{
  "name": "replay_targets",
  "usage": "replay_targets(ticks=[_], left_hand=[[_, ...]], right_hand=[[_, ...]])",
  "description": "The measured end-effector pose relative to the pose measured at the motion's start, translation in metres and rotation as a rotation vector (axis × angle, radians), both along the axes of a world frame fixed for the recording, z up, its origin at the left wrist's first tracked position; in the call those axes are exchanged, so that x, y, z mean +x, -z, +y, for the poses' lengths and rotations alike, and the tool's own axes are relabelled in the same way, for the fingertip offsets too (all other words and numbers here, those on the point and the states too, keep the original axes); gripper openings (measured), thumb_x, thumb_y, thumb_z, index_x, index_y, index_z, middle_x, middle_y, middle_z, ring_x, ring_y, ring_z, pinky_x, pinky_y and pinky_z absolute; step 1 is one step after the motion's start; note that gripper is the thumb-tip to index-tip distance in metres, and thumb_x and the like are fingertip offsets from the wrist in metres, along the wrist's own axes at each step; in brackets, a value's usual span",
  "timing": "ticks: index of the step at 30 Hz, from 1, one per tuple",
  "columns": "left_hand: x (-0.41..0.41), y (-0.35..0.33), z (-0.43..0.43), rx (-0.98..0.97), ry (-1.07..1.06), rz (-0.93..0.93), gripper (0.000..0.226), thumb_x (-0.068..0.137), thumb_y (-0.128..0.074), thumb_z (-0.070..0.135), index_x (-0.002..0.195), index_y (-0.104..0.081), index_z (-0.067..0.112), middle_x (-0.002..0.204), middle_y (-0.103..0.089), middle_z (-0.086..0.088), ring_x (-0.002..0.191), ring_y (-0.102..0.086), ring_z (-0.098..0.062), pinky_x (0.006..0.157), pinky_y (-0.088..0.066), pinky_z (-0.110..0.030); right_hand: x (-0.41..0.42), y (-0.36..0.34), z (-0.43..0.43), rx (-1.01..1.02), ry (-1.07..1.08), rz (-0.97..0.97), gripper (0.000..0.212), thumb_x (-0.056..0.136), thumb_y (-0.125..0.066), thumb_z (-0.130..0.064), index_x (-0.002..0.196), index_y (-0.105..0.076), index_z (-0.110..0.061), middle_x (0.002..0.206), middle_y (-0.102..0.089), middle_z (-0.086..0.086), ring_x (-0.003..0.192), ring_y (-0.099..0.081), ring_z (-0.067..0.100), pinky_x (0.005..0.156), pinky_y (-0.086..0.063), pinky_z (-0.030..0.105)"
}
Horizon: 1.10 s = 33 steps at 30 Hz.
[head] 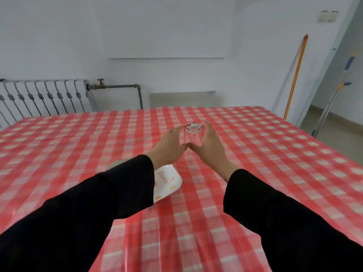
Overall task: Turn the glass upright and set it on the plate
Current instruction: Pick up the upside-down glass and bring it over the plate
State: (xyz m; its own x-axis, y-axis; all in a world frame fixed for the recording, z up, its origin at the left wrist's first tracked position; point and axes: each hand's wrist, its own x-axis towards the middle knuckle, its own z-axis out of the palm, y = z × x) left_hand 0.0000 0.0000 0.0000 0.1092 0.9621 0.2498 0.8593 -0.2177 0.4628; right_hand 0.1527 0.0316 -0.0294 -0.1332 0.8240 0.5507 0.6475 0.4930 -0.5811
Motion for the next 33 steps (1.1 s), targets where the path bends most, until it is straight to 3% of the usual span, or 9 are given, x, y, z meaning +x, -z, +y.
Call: replay_targets(ticks=[3,7,10,14,17,20,24,29,33], left_hand=[[0.002,0.003,0.003,-0.061,-0.018,-0.034,0.073,0.094,-0.055,0.031,0.152,-0.016,0.014,0.159,-0.025,-0.011,0.143,-0.029,-0.030,0.111,-0.030,-0.042],[0.004,0.008,0.005,-0.134,-0.031,-0.095,0.073,0.093,-0.057,0.027,0.152,-0.016,0.012,0.157,-0.028,-0.014,0.141,-0.032,-0.032,0.109,-0.032,-0.042],[0.004,0.011,0.007,-0.179,-0.025,-0.138,0.074,0.093,-0.058,0.023,0.153,-0.015,0.011,0.155,-0.031,-0.016,0.137,-0.039,-0.031,0.104,-0.038,-0.039],[0.006,0.014,0.009,-0.259,-0.022,-0.228,0.075,0.091,-0.058,0.017,0.152,-0.016,0.014,0.142,-0.048,-0.017,0.091,-0.058,-0.020,0.071,-0.052,-0.028],[0.007,0.014,0.012,-0.337,-0.047,-0.344,0.071,0.089,-0.056,0.011,0.151,-0.021,0.018,0.132,-0.056,-0.013,0.098,-0.063,-0.023,0.085,-0.056,-0.040],[0.010,0.014,0.012,-0.419,-0.054,-0.445,0.069,0.086,-0.054,0.006,0.149,-0.027,0.017,0.126,-0.060,-0.013,0.100,-0.062,-0.024,0.087,-0.054,-0.039],[0.014,0.013,0.011,-0.497,-0.078,-0.503,0.067,0.086,-0.052,0.004,0.148,-0.029,0.015,0.134,-0.052,-0.020,0.114,-0.056,-0.036,0.097,-0.048,-0.043],[0.018,0.010,0.012,-0.569,-0.102,-0.639,0.066,0.085,-0.047,-0.005,0.147,-0.031,0.012,0.114,-0.056,-0.020,0.079,-0.051,-0.024,0.072,-0.046,-0.032],[0.020,0.003,0.013,-0.592,-0.171,-0.752,0.056,0.086,-0.037,-0.012,0.139,-0.042,0.006,0.104,-0.049,-0.013,0.090,-0.054,-0.028,0.090,-0.054,-0.043]], right_hand=[[0.001,0.005,0.002,-0.017,-0.016,0.024,0.075,0.074,-0.076,-0.037,0.132,-0.033,-0.014,0.127,-0.052,0.008,0.116,-0.049,0.025,0.082,-0.041,0.032],[-0.001,0.011,0.005,-0.125,-0.032,0.067,0.083,0.074,-0.076,-0.037,0.139,-0.031,-0.012,0.135,-0.050,0.007,0.119,-0.052,0.023,0.091,-0.049,0.048],[-0.002,0.019,0.008,-0.158,-0.043,0.086,0.085,0.075,-0.077,-0.037,0.141,-0.031,-0.011,0.136,-0.050,0.008,0.120,-0.052,0.025,0.093,-0.049,0.049],[-0.004,0.029,0.011,-0.210,-0.062,0.128,0.073,0.074,-0.077,-0.035,0.132,-0.037,-0.013,0.120,-0.054,0.001,0.106,-0.056,0.021,0.079,-0.049,0.034],[-0.007,0.035,0.011,-0.246,-0.066,0.153,0.074,0.073,-0.077,-0.038,0.129,-0.038,-0.013,0.109,-0.047,-0.006,0.093,-0.051,0.013,0.068,-0.040,0.024],[-0.009,0.039,0.011,-0.299,-0.053,0.182,0.081,0.072,-0.079,-0.038,0.133,-0.034,-0.011,0.102,-0.047,-0.009,0.087,-0.050,0.010,0.060,-0.036,0.014],[-0.011,0.043,0.013,-0.325,-0.008,0.143,0.076,0.074,-0.079,-0.036,0.128,-0.035,-0.007,0.081,-0.043,-0.015,0.069,-0.051,0.005,0.054,-0.038,0.017],[-0.011,0.040,0.014,-0.349,-0.005,0.140,0.072,0.074,-0.080,-0.039,0.124,-0.036,-0.008,0.083,-0.044,-0.013,0.079,-0.051,0.016,0.056,-0.039,0.020],[-0.010,0.036,0.012,-0.378,-0.018,0.140,0.066,0.074,-0.079,-0.040,0.117,-0.036,-0.014,0.080,-0.045,-0.015,0.071,-0.050,0.007,0.055,-0.037,0.019]])
